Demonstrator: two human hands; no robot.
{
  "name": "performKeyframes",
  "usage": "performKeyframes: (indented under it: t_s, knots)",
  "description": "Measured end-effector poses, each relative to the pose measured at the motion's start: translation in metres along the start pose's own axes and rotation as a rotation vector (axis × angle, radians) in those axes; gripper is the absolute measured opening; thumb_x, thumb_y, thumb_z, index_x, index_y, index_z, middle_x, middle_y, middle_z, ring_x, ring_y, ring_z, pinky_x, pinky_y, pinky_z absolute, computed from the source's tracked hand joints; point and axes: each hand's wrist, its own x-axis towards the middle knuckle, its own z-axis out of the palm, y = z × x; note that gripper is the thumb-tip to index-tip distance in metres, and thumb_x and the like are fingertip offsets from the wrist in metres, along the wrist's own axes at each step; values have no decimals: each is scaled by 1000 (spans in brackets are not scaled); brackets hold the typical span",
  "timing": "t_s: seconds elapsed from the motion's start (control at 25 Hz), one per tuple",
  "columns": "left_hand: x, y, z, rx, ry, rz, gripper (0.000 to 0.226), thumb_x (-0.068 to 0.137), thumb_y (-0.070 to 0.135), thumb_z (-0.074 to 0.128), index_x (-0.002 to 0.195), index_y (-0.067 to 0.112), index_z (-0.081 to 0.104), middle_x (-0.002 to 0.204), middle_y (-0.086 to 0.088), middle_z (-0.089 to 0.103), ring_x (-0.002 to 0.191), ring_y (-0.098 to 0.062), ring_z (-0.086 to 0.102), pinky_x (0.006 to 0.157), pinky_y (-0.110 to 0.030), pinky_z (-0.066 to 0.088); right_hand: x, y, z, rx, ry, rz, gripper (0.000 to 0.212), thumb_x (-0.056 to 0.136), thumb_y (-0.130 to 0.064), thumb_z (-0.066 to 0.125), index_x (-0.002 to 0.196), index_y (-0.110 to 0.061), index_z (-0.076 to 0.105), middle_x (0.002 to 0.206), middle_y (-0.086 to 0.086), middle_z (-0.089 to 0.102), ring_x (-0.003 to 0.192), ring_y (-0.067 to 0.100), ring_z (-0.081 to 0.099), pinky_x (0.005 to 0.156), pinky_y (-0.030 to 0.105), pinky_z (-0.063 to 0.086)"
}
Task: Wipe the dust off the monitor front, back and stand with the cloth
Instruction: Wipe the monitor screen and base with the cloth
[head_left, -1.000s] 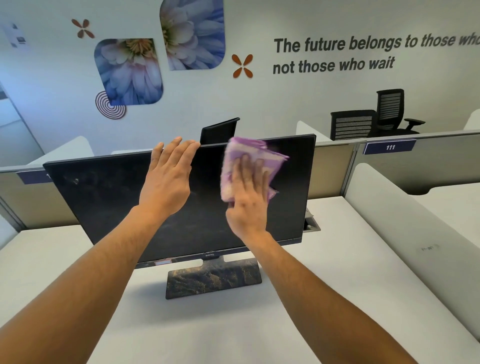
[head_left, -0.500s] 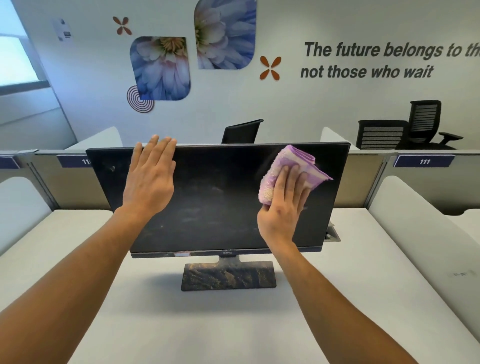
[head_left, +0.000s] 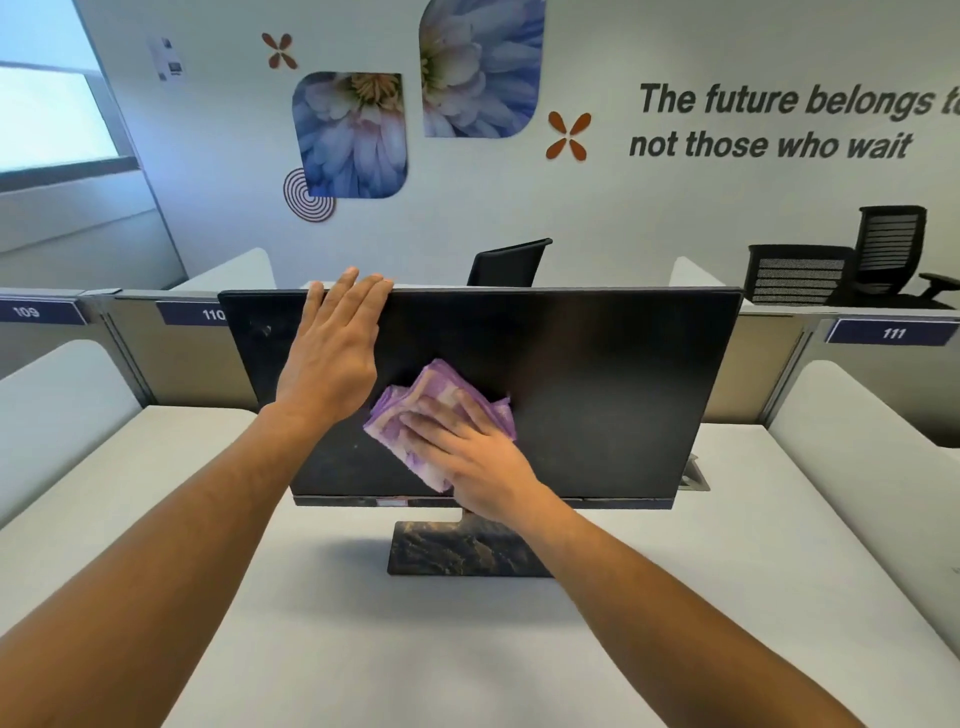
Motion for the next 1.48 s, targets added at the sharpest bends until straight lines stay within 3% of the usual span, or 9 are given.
performKeyframes:
  t_s: [0.12,0.28,0.48,0.68,0.84,1.04,1.16,1.28,1.48]
  knots:
    - [2,2,2,0,4,-5,54,98,4,40,150,14,31,156,-5,32,149,-22,14,122,-44,0,-16,25,-13,88,333,392,79,71,-2,58,147,-16,40,155,5,34,148,27,21,119,55,10]
    - [2,4,6,8,14,-7,60,95,1,43,151,17,26,157,-4,29,149,-20,11,122,-45,-1,-20,45,-30,143,652,943,74,81,-4,47,152,-7,25,160,15,20,149,34,10,120,56,7]
    - [2,-2,6,-8,23,-19,68,87,-6,43,151,15,29,156,-5,31,149,-21,13,121,-46,1,21,26,-34,93,532,665,75,74,-2,51,147,-5,37,156,15,31,146,40,18,118,61,10]
    - [1,-1,2,-26,16,0,63,88,1,47,149,13,35,155,-5,35,148,-22,18,121,-45,2,59,0,-34,19,227,217,76,77,-7,59,150,-16,36,157,4,32,150,27,14,119,55,11]
    - [2,-1,1,-1,12,9,74,79,-8,45,149,13,33,155,-5,34,148,-22,17,122,-44,2,30,16,-38,50,379,438,72,75,-1,58,145,-10,43,155,7,36,147,30,21,119,56,16]
    - [3,7,3,30,-3,-18,78,80,-10,46,151,17,28,158,-4,28,150,-21,9,122,-46,-1,-21,45,-45,107,491,836,78,80,4,60,151,-5,28,160,13,21,149,35,11,117,60,17]
    - [3,4,1,25,-27,-29,71,86,-3,46,151,17,27,159,-3,25,150,-20,6,122,-45,-1,-10,36,-50,146,423,797,80,80,1,57,152,-6,24,161,12,16,150,35,5,119,58,14]
    - [1,8,-4,-23,-38,-45,59,96,12,41,153,17,25,161,-1,20,150,-16,0,122,-39,-4,12,14,-50,202,279,548,77,77,-5,57,150,-9,34,161,7,21,150,33,6,120,56,10]
    - [-50,49,-3,-335,103,-176,54,101,34,35,152,18,29,160,2,23,149,-11,11,121,-37,12,31,-30,-51,489,235,427,65,85,-12,69,145,-14,43,151,6,42,140,25,37,116,41,32]
